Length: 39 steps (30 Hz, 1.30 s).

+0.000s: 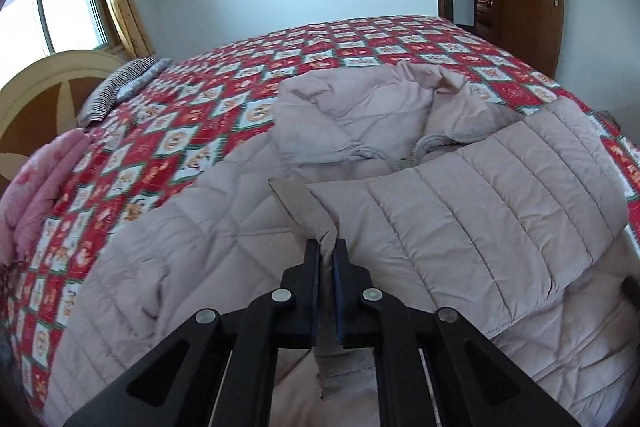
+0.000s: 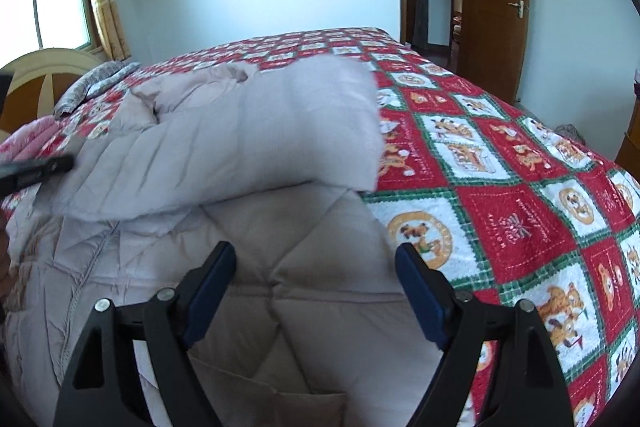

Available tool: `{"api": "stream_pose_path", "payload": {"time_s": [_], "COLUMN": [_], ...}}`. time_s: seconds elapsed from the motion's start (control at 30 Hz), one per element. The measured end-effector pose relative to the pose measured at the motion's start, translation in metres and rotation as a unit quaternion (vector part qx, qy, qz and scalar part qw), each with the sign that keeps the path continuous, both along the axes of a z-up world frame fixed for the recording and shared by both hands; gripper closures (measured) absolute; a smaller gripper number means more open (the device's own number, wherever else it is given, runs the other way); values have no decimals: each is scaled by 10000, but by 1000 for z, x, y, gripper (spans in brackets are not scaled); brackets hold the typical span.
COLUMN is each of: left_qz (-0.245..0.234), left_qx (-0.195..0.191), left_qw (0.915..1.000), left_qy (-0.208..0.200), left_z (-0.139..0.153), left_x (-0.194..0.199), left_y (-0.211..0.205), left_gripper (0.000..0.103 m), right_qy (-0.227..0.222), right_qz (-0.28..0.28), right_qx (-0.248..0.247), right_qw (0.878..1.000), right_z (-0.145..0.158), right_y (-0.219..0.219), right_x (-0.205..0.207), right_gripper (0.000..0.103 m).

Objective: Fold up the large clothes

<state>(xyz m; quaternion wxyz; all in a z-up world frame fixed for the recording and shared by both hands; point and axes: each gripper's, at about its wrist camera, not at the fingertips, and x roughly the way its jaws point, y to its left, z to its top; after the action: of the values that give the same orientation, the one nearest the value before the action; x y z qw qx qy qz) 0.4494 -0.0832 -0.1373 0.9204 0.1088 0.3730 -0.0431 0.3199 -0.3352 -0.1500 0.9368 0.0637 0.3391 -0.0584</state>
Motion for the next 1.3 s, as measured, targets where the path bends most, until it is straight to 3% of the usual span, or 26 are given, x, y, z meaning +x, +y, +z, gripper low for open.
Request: {"api": "stream_pose_path", "payload": {"time_s": [0.07,0.13,0.17,0.23,0.3,0.37,0.43,0.57,0.7,0.83,1.3], "left_qz": [-3,60,118,377,780,936,866,630,554,749,802], "left_qx": [132,310,374,487,445,272,115,205,749,1133,784], "left_qw": [9999,9995,9992,9981,9952,9926,9926,9951,9932,9897,9936], "left_qy": [-42,75,123,-18,-392,-724,-843,-739,-697,-460,-90], "left_z": [-5,-12,-14,-11,3,16,27,22,-6,-37,-64], "left_x": [-2,1,3,3,0,-3,1,15,28,41,54], "left_y": [2,-1,-1,3,13,18,13,-17,-45,-44,-26], "left_gripper": [94,90,86,73,32,16,16,16,16,16,13], "right_qy": [28,121,166,123,-24,-152,-209,-121,193,366,671], "right_qz": [-132,-292,-367,-526,-544,-537,-466,-405,-90,-11,113], "right_qx": [-7,-28,-32,10,47,40,135,103,62,-140,-546], "right_qw": [9999,9995,9992,9985,9985,9984,9986,9991,9998,9992,9962], "right_z": [4,10,13,23,37,47,54,49,28,7,-28], "right_y": [-6,-13,-17,-26,-34,-39,-44,-42,-27,-17,-2], "right_x": [3,10,14,20,27,37,57,97,120,125,138], "right_gripper": [22,37,47,51,51,51,51,55,56,56,54]}}
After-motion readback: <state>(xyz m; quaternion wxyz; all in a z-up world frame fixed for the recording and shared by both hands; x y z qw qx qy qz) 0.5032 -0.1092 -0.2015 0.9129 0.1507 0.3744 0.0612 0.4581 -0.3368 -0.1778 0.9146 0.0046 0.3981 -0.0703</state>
